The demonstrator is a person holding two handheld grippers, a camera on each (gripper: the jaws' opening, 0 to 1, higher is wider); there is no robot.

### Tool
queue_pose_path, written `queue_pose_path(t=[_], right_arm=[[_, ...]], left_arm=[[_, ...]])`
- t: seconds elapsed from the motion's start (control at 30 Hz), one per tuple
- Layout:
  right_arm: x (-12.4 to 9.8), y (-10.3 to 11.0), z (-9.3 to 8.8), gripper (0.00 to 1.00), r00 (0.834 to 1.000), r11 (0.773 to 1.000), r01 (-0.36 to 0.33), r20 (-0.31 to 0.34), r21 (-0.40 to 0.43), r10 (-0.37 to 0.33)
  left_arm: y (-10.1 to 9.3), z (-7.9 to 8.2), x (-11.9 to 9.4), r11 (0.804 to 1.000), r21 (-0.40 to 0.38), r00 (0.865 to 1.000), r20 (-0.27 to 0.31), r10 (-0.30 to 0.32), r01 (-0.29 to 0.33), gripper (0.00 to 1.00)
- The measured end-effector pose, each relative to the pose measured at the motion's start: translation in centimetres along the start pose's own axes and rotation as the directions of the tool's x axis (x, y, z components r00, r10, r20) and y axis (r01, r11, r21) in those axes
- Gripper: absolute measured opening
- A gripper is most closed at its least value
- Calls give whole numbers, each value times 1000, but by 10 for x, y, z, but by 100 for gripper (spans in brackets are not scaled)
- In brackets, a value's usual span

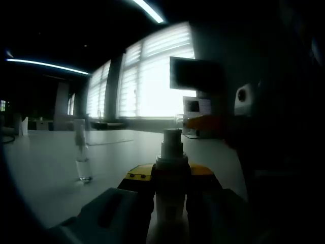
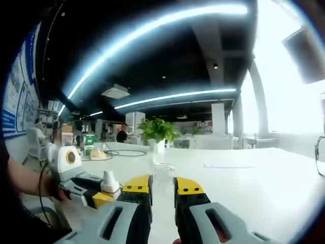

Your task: Clamp pump bottle remove cover press pump head put on cover

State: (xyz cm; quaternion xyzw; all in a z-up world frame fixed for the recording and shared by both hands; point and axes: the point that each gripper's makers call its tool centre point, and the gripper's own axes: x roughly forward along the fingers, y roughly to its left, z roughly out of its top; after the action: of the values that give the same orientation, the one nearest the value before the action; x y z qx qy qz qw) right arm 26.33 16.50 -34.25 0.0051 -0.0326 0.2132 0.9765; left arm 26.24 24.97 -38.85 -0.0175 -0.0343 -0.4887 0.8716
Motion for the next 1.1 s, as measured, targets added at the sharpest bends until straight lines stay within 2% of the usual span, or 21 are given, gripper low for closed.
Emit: queue_pose_path(t=[0.2,0.43,0.73,0.83,1.1], right_arm=[[-3,-27,-14,11,997,997,70,-29,17,-70],[-6,-41,-37,11,989,992,127,-83,18,-125],[-8,-52,-70,11,970,985,169,-179,22,-163],[-9,-53,-82,11,959,985,170,-229,-8,-167],[-10,-53,-86,11,954,984,177,-242,-32,-180]], left_arm=[[0,0,0,1000,-1,1000,0,0,0,14],[-1,1,0,1000,0,1000,0,0,0,14],[-2,1,0,1000,1,1000,0,-1,1,14],[-1,1,0,1000,1,1000,0,-1,1,14],[-1,1,-1,1000,1,1000,0,0,0,14]])
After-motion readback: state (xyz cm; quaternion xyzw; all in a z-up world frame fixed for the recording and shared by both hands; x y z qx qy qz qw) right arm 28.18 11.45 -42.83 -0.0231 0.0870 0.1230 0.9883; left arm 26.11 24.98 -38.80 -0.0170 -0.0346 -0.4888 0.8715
